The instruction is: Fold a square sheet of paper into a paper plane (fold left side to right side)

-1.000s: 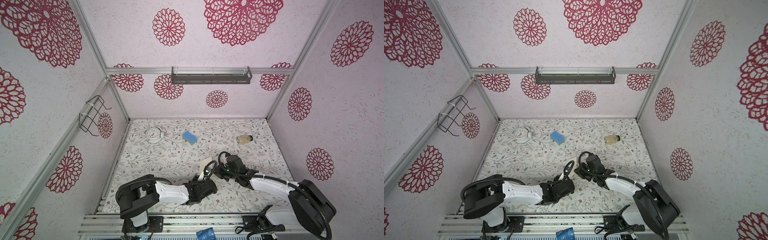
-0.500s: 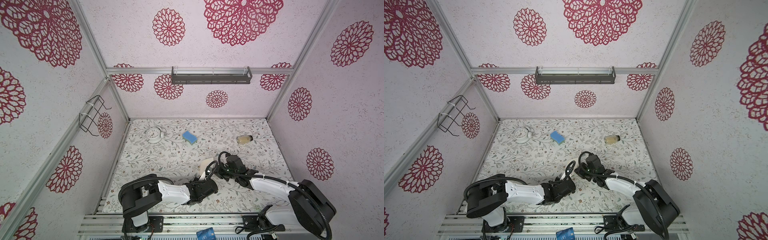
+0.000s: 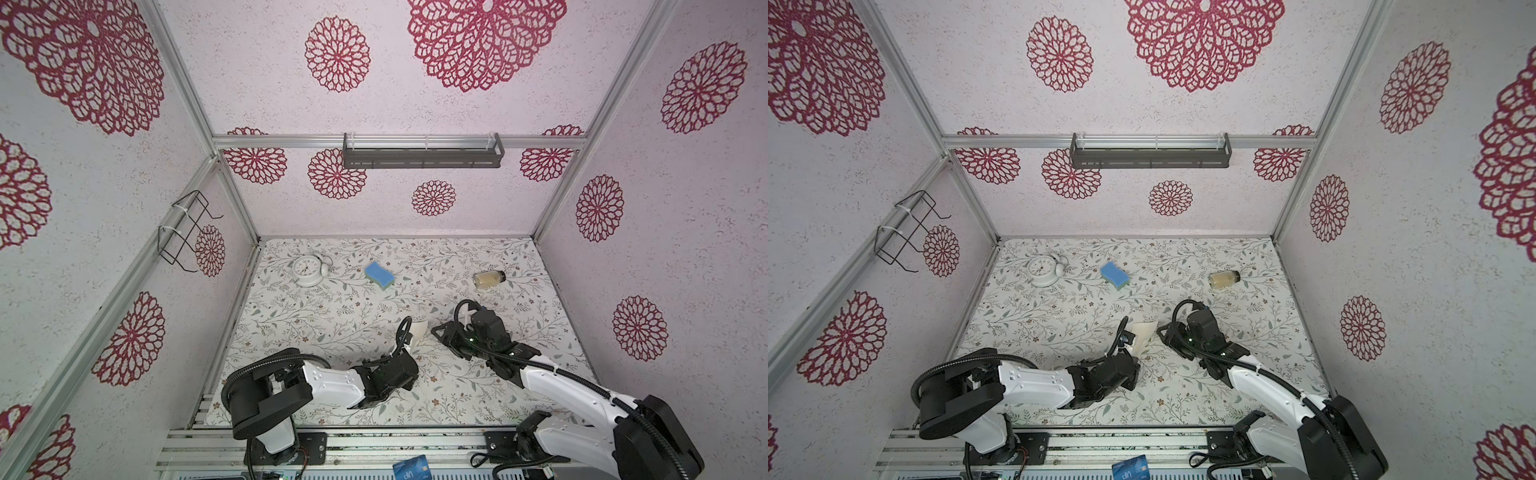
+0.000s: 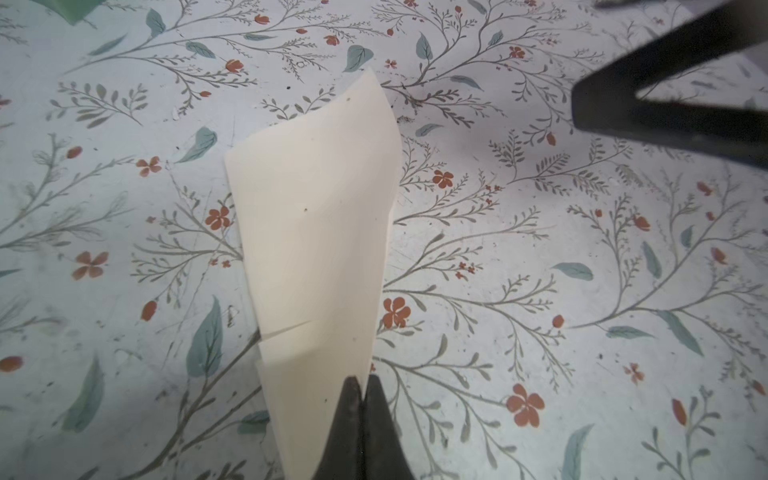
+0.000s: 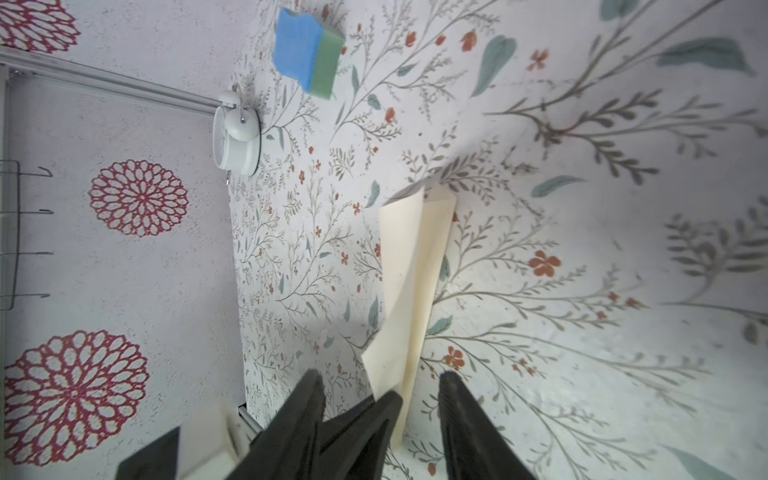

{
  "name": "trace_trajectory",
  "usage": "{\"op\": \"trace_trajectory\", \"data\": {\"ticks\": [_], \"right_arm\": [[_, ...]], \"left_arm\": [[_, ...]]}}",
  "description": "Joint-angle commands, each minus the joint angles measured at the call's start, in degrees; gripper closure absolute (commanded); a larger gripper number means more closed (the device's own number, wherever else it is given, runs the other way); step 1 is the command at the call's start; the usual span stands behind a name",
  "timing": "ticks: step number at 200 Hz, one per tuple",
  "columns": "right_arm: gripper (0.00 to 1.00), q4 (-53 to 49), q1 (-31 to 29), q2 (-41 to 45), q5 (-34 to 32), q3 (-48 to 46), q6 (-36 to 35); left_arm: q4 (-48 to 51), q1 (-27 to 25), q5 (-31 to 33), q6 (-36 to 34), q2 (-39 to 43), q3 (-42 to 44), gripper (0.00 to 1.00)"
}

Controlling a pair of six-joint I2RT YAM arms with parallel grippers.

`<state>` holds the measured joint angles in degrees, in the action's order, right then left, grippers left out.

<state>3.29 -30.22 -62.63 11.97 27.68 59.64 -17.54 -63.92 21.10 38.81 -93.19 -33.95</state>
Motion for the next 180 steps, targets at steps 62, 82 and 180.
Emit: {"op": "trace_trajectory", "data": {"ticks": [62, 82, 180], "right_arm": [[0.73, -3.9, 0.52, -0.6, 7.08, 0.8, -17.37], [0.78, -3.44, -0.46, -3.66, 9.7, 2.17, -19.18], [0.89, -0.2, -5.11, -13.83, 9.94, 6.19, -21.2]], "left_arm": [[-22.18, 6.58, -19.91, 16.1, -2.0, 9.02, 1.0], [-27.24, 7.23, -22.14, 20.0, -3.46, 10.93, 1.0], [-26.6, 11.72, -29.96, 28.81, -5.67, 10.05, 1.0]]}}
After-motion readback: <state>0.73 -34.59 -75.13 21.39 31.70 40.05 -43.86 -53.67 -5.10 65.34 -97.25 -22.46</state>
